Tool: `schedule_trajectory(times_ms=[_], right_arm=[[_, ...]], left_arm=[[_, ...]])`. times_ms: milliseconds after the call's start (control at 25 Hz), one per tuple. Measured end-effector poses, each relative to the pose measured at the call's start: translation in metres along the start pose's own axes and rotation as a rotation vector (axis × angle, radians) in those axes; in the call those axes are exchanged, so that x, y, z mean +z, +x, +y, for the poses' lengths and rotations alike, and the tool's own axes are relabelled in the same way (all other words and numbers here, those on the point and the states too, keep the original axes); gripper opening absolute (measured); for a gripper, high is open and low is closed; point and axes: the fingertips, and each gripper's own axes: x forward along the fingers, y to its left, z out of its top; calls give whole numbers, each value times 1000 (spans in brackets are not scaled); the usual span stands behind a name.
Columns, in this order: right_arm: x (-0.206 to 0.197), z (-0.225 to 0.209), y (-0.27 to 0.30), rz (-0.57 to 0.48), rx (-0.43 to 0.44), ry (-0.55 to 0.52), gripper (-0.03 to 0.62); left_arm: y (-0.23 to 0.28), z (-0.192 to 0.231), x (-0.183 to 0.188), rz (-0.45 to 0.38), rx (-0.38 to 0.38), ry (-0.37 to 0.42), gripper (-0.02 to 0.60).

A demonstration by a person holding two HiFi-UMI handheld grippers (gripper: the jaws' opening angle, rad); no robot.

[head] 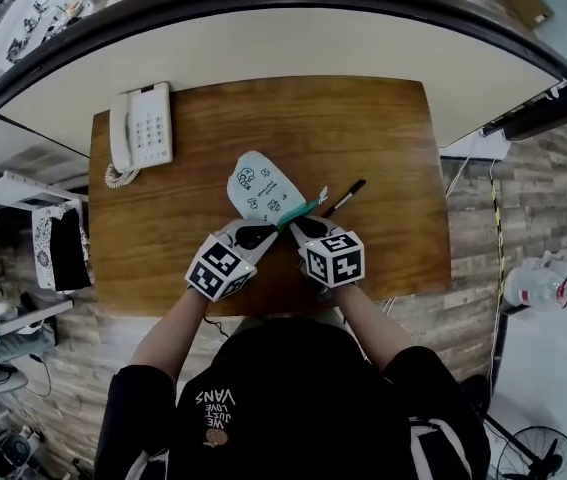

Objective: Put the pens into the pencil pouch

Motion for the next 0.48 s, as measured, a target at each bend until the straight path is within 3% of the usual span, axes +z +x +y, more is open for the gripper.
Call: schedule_trajectory(times_ms=[280,480], right_arm=[[21,6,23,-46,57,24,53],[21,13,13,-54,94,7,122]], left_arm=[[-5,17,7,-52,44,-75,26],[-6,34,11,-77,77,-119,26]])
